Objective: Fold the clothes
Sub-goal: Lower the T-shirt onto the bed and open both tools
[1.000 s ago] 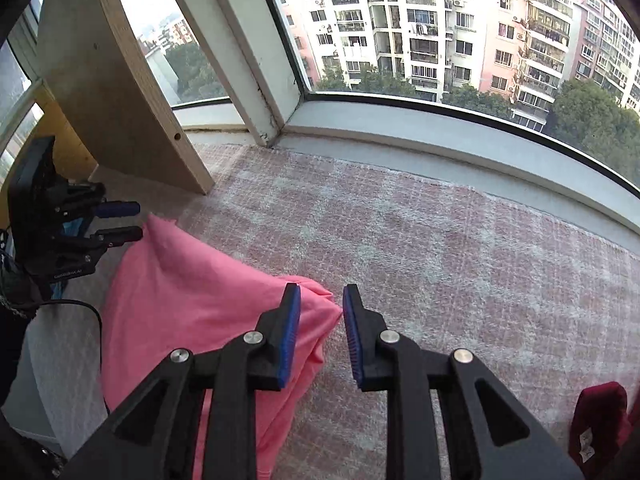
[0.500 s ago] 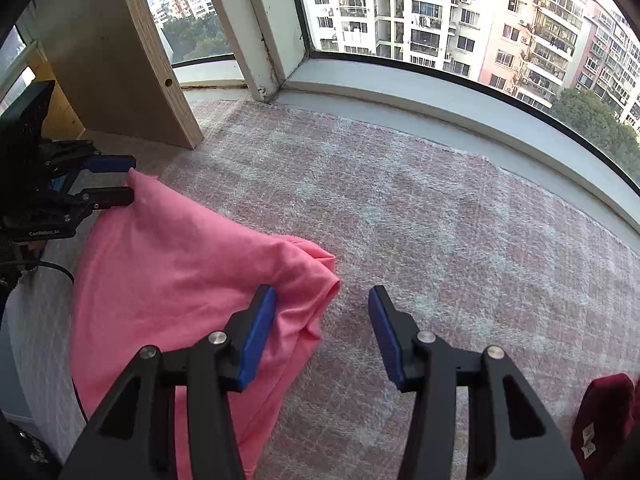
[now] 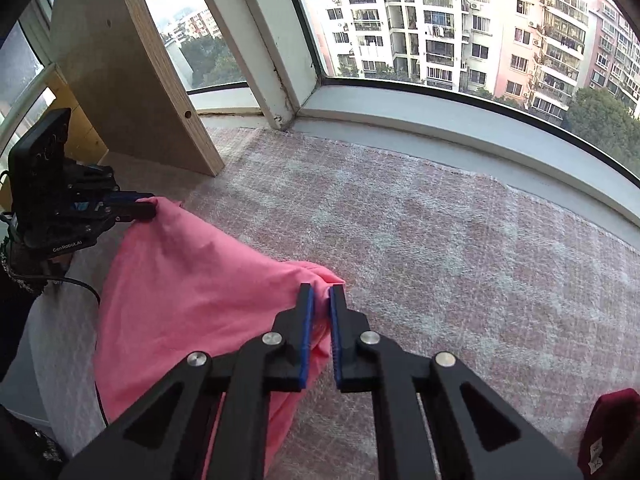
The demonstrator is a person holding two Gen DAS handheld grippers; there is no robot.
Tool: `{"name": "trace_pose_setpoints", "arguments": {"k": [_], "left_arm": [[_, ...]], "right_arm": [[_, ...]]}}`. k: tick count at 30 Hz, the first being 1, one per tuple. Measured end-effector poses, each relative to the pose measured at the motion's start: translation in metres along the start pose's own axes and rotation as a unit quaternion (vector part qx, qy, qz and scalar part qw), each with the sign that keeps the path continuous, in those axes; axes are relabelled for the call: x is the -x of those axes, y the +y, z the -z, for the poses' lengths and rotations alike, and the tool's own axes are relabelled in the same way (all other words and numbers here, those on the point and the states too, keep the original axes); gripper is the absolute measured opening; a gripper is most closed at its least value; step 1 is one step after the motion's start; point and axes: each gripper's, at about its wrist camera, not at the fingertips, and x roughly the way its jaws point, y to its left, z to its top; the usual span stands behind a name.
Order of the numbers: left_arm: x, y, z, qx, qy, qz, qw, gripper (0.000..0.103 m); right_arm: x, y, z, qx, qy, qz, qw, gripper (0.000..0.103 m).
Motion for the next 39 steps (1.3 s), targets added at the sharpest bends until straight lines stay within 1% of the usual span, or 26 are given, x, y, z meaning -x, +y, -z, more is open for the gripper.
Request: {"name": "trace_pose_setpoints", "arguments": {"k": [5, 8, 9, 10, 11, 13, 14, 16, 17, 18, 20, 21, 22, 23, 25, 26, 28, 29, 30, 32, 34, 35, 36, 37, 38, 39], "left_arm": [[0.013, 0.000, 0.002, -0.004, -0.004, -0.011, 0.9999, 0.004], [0.016, 0.011, 0.003, 0.014, -0.003, -0.026, 0.9996, 0.004], [0.013, 0.015, 0.004, 0.024, 0.002, -0.020, 0.9995, 0.005], [0.009, 0.019, 0.004, 0.030, 0.010, -0.019, 0.9993, 0.007], [0.003, 0.021, 0.003, 0.031, 0.015, -0.031, 0.9989, 0.011], [0.000, 0.025, 0.001, 0.031, 0.018, -0.052, 0.9980, 0.011], [0.006, 0.027, 0.001, 0.035, 0.009, -0.054, 0.9979, 0.015], [0.019, 0.031, 0.001, 0.043, -0.008, -0.058, 0.9974, 0.021], [0.025, 0.030, 0.002, 0.045, -0.014, -0.047, 0.9978, 0.021], [0.027, 0.026, 0.003, 0.039, -0.018, -0.030, 0.9986, 0.021], [0.025, 0.016, 0.004, 0.022, -0.020, 0.011, 0.9995, 0.022], [0.016, 0.010, 0.003, 0.014, -0.013, 0.025, 0.9995, 0.023], [0.005, 0.008, 0.004, 0.013, -0.002, 0.032, 0.9994, 0.030], [-0.010, 0.009, 0.006, 0.016, 0.018, 0.024, 0.9994, 0.031], [-0.020, 0.012, 0.012, 0.025, 0.045, -0.023, 0.9984, 0.033], [-0.011, 0.014, 0.012, 0.034, 0.034, -0.024, 0.9985, 0.032], [0.010, 0.018, 0.013, 0.052, 0.009, -0.024, 0.9983, 0.031], [0.025, 0.014, 0.015, 0.048, 0.001, -0.034, 0.9983, 0.032], [0.034, 0.006, 0.021, 0.044, -0.002, -0.027, 0.9987, 0.032], [0.052, -0.012, 0.033, 0.036, -0.006, -0.012, 0.9993, 0.035], [0.069, -0.029, 0.044, 0.028, -0.011, 0.003, 0.9995, 0.041], [0.071, -0.040, 0.053, 0.030, -0.009, 0.022, 0.9993, 0.042], [0.067, -0.049, 0.064, 0.032, -0.002, 0.043, 0.9986, 0.043], [0.060, -0.056, 0.073, 0.034, 0.011, 0.051, 0.9981, 0.045], [0.051, -0.061, 0.081, 0.037, 0.030, 0.041, 0.9980, 0.045], [0.050, -0.066, 0.084, 0.039, 0.040, 0.029, 0.9980, 0.043]], "right_arm": [[0.006, 0.006, -0.009, 0.008, -0.006, -0.006, 1.000, 0.007], [-0.003, 0.006, -0.019, 0.016, -0.005, 0.002, 1.000, 0.007], [-0.012, 0.006, -0.021, 0.023, 0.012, 0.018, 1.000, 0.007], [-0.018, 0.005, -0.021, 0.027, 0.027, 0.037, 0.999, 0.007], [-0.021, 0.004, -0.020, 0.027, 0.033, 0.047, 0.998, 0.007], [-0.012, 0.002, -0.017, 0.013, 0.020, 0.050, 0.998, 0.008], [-0.004, 0.002, -0.016, 0.007, 0.009, 0.054, 0.998, 0.009], [0.013, 0.012, -0.010, 0.017, -0.016, 0.064, 0.998, 0.016], [0.021, 0.018, -0.008, 0.023, -0.027, 0.066, 0.997, 0.017], [0.024, 0.029, -0.007, 0.037, -0.030, 0.054, 0.997, 0.020], [0.019, 0.047, -0.005, 0.064, -0.020, 0.033, 0.997, 0.024], [0.013, 0.056, -0.003, 0.079, -0.012, 0.026, 0.996, 0.030], [0.007, 0.064, -0.001, 0.095, -0.002, 0.025, 0.995, 0.033], [-0.003, 0.066, 0.001, 0.110, 0.010, 0.049, 0.993, 0.033], [-0.012, 0.055, 0.001, 0.095, 0.026, 0.074, 0.992, 0.034], [-0.013, 0.049, 0.001, 0.083, 0.031, 0.083, 0.993, 0.034], [0.010, 0.044, 0.001, 0.050, 0.009, 0.080, 0.996, 0.034], [0.023, 0.046, 0.004, 0.046, -0.004, 0.075, 0.996, 0.034], [0.035, 0.050, 0.009, 0.042, -0.015, 0.070, 0.997, 0.034], [0.048, 0.066, 0.026, 0.035, -0.018, 0.036, 0.999, 0.034], [0.049, 0.088, 0.049, 0.042, -0.009, 0.007, 0.999, 0.034], [0.043, 0.097, 0.060, 0.048, 0.005, -0.001, 0.999, 0.034], [0.036, 0.105, 0.071, 0.054, 0.020, -0.006, 0.998, 0.034], [0.026, 0.109, 0.081, 0.055, 0.041, 0.001, 0.998, 0.034], [0.020, 0.107, 0.089, 0.045, 0.056, 0.003, 0.997, 0.034], [0.029, 0.100, 0.092, 0.018, 0.042, -0.014, 0.999, 0.035]]}}
